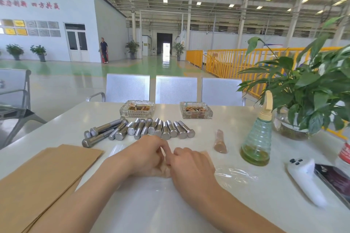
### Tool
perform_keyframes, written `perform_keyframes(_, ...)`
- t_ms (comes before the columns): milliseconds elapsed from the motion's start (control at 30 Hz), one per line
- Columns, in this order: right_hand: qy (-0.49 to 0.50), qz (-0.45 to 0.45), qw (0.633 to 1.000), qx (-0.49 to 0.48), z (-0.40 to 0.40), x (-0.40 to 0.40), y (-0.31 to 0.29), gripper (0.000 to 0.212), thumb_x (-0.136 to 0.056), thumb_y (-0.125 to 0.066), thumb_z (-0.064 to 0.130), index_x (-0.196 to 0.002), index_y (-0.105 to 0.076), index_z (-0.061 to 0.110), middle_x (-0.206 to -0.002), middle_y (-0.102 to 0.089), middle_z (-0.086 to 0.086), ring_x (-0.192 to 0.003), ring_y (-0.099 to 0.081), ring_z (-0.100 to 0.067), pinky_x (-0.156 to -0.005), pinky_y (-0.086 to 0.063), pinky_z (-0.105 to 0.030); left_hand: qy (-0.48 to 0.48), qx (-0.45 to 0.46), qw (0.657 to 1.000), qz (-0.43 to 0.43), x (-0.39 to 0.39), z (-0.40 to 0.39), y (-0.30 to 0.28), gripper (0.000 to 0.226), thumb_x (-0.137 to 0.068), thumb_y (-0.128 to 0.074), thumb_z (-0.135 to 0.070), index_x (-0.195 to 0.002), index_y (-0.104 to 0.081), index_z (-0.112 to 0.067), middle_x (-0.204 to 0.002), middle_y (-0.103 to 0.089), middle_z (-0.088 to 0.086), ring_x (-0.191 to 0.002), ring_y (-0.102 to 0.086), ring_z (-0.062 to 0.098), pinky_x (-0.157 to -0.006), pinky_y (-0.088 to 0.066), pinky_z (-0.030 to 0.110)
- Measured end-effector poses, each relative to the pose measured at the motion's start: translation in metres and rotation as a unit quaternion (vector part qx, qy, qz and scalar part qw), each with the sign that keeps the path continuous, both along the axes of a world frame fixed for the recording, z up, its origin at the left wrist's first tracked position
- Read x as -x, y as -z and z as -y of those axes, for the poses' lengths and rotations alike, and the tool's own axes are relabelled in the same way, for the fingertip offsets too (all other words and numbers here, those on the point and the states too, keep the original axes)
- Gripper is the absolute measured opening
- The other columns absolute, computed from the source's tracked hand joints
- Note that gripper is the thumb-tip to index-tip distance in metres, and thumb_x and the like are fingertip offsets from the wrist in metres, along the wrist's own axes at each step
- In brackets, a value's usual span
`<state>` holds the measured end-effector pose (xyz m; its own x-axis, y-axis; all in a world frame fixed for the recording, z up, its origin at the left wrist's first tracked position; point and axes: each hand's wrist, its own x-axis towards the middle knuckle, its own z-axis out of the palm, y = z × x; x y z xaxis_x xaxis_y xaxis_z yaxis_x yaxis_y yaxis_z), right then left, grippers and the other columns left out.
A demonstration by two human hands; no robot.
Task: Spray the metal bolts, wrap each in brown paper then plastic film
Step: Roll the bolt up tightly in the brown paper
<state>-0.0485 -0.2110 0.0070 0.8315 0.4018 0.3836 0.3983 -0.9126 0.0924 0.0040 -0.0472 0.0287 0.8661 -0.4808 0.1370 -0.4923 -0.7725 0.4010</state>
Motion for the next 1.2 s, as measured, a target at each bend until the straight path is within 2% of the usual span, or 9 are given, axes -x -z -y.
perform_keyframes(200,-0.03,-0.028,0.999,-0.013,0.009,0.001,-0.002,0.03,-0.1,-0.043,0.027,-0.117,-0.066,0.02,-0.104,-0.063,-0.001,-0.105,-0.054,-0.026,-0.072,-0.033,-0.037,-0.053,-0.072,0.996,0.03,-0.007,0.001,-0.004,0.007,-0.081,-0.07,-0.026,-0.084,-0.075,-0.029,-0.081,-0.072,-0.013,-0.08,-0.067,0.006,-0.076,-0.055,0.026)
perform_keyframes(367,-0.037,-0.079,0.995,-0.048,0.015,-0.001,-0.002,0.024,-0.098,-0.05,0.022,-0.113,-0.068,0.028,-0.102,-0.061,0.002,-0.105,-0.051,-0.024,-0.078,-0.046,-0.038,-0.019,-0.23,0.973,0.008,0.009,0.015,-0.018,0.048,-0.069,-0.052,-0.055,-0.092,-0.076,-0.021,-0.096,-0.072,0.003,-0.097,-0.065,0.026,-0.084,-0.057,0.037)
perform_keyframes(433,-0.031,-0.092,0.993,-0.063,0.014,-0.001,-0.001,0.028,-0.097,-0.05,0.02,-0.115,-0.068,0.031,-0.1,-0.06,0.004,-0.106,-0.05,-0.023,-0.081,-0.05,-0.04,-0.022,-0.25,0.968,-0.022,0.013,0.019,-0.02,0.044,-0.069,-0.053,-0.053,-0.086,-0.072,-0.017,-0.09,-0.069,0.006,-0.092,-0.066,0.03,-0.081,-0.058,0.041)
perform_keyframes(667,-0.014,-0.132,0.98,-0.146,0.028,0.01,0.004,0.044,-0.093,-0.048,0.022,-0.131,-0.056,0.043,-0.106,-0.059,-0.002,-0.106,-0.056,-0.025,-0.089,-0.05,-0.038,-0.035,-0.247,0.968,-0.013,0.016,0.023,-0.015,0.033,-0.087,-0.059,-0.05,-0.089,-0.069,-0.018,-0.097,-0.066,0.009,-0.093,-0.065,0.033,-0.073,-0.052,0.034)
perform_keyframes(800,0.0,-0.077,0.957,-0.28,0.034,0.021,0.013,0.028,-0.096,-0.051,0.018,-0.111,-0.067,0.033,-0.104,-0.067,0.015,-0.104,-0.056,-0.01,-0.091,-0.045,-0.026,-0.041,-0.266,0.963,0.028,0.023,0.021,-0.01,0.036,-0.083,-0.052,-0.05,-0.099,-0.068,-0.022,-0.103,-0.068,0.006,-0.097,-0.065,0.031,-0.075,-0.048,0.033)
perform_keyframes(900,0.09,-0.03,0.89,-0.447,0.041,0.03,0.013,0.022,-0.091,-0.057,0.016,-0.085,-0.07,0.032,-0.078,-0.069,0.018,-0.08,-0.063,-0.002,-0.071,-0.047,-0.015,-0.044,-0.284,0.953,0.1,0.031,0.018,-0.005,0.022,-0.088,-0.051,-0.039,-0.1,-0.061,-0.023,-0.108,-0.063,0.003,-0.101,-0.062,0.03,-0.078,-0.046,0.036)
perform_keyframes(967,0.126,-0.097,0.832,-0.532,0.048,0.035,0.008,0.021,-0.093,-0.059,0.02,-0.077,-0.071,0.023,-0.07,-0.072,0.01,-0.059,-0.067,-0.008,-0.062,-0.056,-0.029,-0.062,-0.271,0.95,0.145,0.039,0.014,-0.009,0.019,-0.091,-0.047,-0.038,-0.102,-0.054,-0.024,-0.111,-0.058,-0.002,-0.101,-0.062,0.028,-0.076,-0.042,0.036)
perform_keyframes(1067,0.103,-0.258,0.699,-0.658,0.042,0.04,-0.01,0.024,-0.099,-0.061,0.031,-0.091,-0.071,0.01,-0.074,-0.077,-0.003,-0.051,-0.068,-0.021,-0.046,-0.049,-0.03,-0.092,-0.232,0.939,0.236,0.053,0.015,-0.022,0.014,-0.096,-0.043,-0.039,-0.104,-0.045,-0.029,-0.111,-0.052,-0.008,-0.095,-0.065,0.024,-0.064,-0.034,0.035)
perform_keyframes(1200,0.052,-0.32,0.576,-0.75,0.02,0.035,-0.03,0.032,-0.097,-0.066,0.037,-0.1,-0.072,0.005,-0.08,-0.078,-0.009,-0.051,-0.062,-0.019,-0.044,-0.045,-0.025,-0.09,-0.174,0.935,0.297,0.073,0.042,-0.03,0.017,-0.098,-0.046,-0.042,-0.11,-0.043,-0.031,-0.109,-0.046,-0.01,-0.093,-0.065,0.021,-0.06,-0.033,0.034)
